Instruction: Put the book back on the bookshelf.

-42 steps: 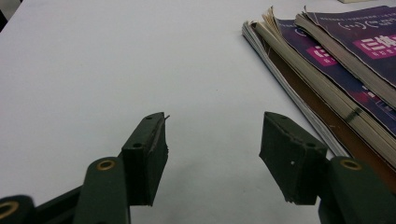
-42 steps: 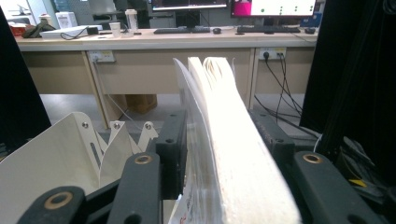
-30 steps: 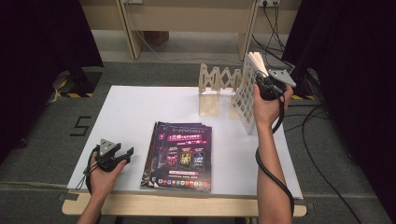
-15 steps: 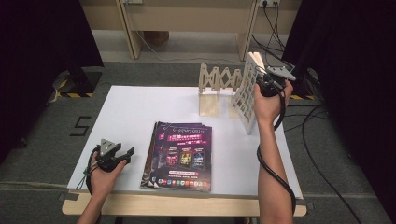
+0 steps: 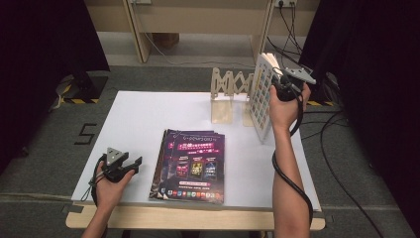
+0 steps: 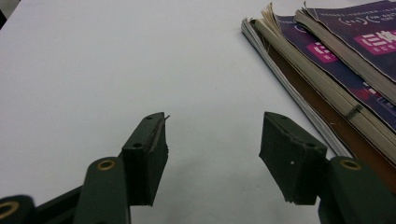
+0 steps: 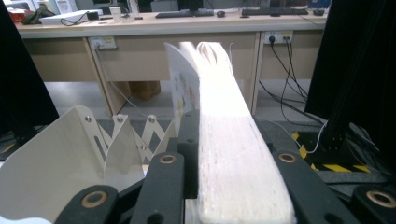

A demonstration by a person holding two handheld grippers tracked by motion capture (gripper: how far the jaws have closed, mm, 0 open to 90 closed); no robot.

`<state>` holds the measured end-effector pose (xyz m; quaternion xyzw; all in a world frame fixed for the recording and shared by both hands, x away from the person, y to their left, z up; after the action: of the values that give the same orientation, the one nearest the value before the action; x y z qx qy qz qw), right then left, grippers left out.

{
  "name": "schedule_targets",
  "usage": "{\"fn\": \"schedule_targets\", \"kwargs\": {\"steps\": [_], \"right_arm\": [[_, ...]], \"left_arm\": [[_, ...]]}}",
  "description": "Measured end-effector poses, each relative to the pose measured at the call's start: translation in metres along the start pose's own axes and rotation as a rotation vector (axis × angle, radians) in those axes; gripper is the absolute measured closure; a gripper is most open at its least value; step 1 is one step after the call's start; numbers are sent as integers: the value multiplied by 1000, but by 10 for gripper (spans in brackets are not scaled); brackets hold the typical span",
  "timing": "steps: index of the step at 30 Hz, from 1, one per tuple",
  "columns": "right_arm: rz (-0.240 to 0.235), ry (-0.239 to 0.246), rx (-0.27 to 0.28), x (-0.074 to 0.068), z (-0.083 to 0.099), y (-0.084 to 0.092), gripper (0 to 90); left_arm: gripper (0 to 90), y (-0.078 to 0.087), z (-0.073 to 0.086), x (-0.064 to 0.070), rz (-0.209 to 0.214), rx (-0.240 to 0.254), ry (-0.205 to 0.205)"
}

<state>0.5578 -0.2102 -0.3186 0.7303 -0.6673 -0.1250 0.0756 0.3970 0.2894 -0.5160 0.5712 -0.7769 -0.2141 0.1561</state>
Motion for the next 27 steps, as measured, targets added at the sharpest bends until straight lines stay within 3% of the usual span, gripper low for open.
{"fn": "schedule_targets", "kwargs": {"steps": [9,19,27], "right_arm": [[21,-5,48,-3,-4,-9,749],[47,7,67,-4,-5,-14,749],[62,20,84,-4,10,-17,747]], "left_arm": [[405,0,0,0,0,0,-1],[407,0,0,0,0,-3,-8],[407,0,0,1,0,-3,-10]]}}
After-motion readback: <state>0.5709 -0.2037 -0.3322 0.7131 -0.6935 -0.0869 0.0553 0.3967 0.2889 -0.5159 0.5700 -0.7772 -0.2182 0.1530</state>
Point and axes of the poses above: each handheld gripper's, and its own axes: y roughly backward along the jaws, z roughly out of its underside, x roughly to its right, the point moved 3 cm from there along -y, roughly forward along the jaws, and after that the axes turned 2 degrees about -y, right-handed, at the moved point
